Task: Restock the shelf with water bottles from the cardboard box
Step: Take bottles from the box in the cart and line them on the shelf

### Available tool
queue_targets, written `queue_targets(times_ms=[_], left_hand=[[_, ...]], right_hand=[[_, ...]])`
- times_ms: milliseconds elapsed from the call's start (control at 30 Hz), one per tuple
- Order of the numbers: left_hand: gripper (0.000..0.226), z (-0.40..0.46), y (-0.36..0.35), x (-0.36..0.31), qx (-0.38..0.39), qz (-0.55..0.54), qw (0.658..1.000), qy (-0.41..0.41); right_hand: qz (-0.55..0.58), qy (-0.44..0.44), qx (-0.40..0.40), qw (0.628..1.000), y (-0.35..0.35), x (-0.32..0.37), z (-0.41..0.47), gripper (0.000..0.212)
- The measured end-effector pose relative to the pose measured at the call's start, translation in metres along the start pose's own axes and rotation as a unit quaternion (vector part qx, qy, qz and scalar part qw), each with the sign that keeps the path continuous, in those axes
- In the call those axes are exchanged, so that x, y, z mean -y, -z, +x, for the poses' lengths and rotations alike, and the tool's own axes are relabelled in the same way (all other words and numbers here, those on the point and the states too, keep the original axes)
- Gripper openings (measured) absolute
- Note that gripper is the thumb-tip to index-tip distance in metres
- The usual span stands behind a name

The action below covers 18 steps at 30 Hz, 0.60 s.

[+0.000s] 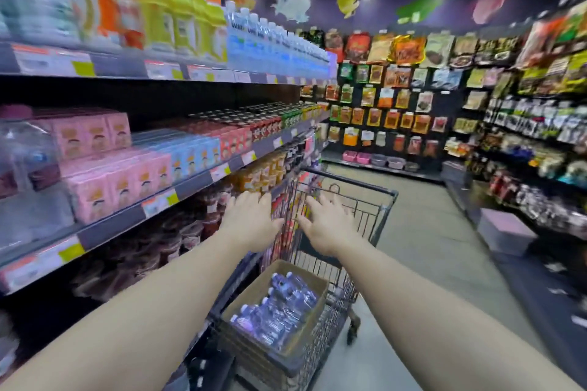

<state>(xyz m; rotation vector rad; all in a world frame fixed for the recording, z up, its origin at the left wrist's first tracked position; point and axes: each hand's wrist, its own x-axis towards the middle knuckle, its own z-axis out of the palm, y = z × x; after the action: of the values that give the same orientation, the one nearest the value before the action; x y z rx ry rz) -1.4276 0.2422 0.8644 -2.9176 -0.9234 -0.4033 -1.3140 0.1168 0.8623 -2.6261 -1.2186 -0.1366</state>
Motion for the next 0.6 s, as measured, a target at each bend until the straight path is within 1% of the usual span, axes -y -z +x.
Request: queue_targets(times_ms=[100,200,267,367,500,600], left_hand=[[0.069,0.042,-0.039,0.006,0.029,-0.019,0.999,-0.006],[0.063,0.073,-0.079,0.010,0.080,-0.026,0.996,-0.004],[0.060,0.093,-0.108,0.013,0.100,-0.031,0.995,0.000],[0.060,0.116,-0.152,0.016,0.120,-0.042,0.992,0.017],[0.064,0.150,-0.215,0.023,0.151,-0.043,0.984,0.078],[0.065,0.179,-0.256,0.030,0.145,-0.038,0.979,0.136]], right_hand=[[0.001,-0.022,0.019,1.000,-0.035,-0.013,0.036,0.061],[0.015,-0.039,0.058,0.997,-0.069,-0.031,0.065,0.060],[0.018,-0.048,0.077,0.996,-0.091,-0.046,0.089,0.061],[0.017,-0.045,0.116,0.992,-0.132,-0.068,0.128,0.061],[0.013,-0.022,0.174,0.984,-0.196,-0.100,0.187,0.061],[0.018,-0.002,0.212,0.977,-0.238,-0.126,0.238,0.063]])
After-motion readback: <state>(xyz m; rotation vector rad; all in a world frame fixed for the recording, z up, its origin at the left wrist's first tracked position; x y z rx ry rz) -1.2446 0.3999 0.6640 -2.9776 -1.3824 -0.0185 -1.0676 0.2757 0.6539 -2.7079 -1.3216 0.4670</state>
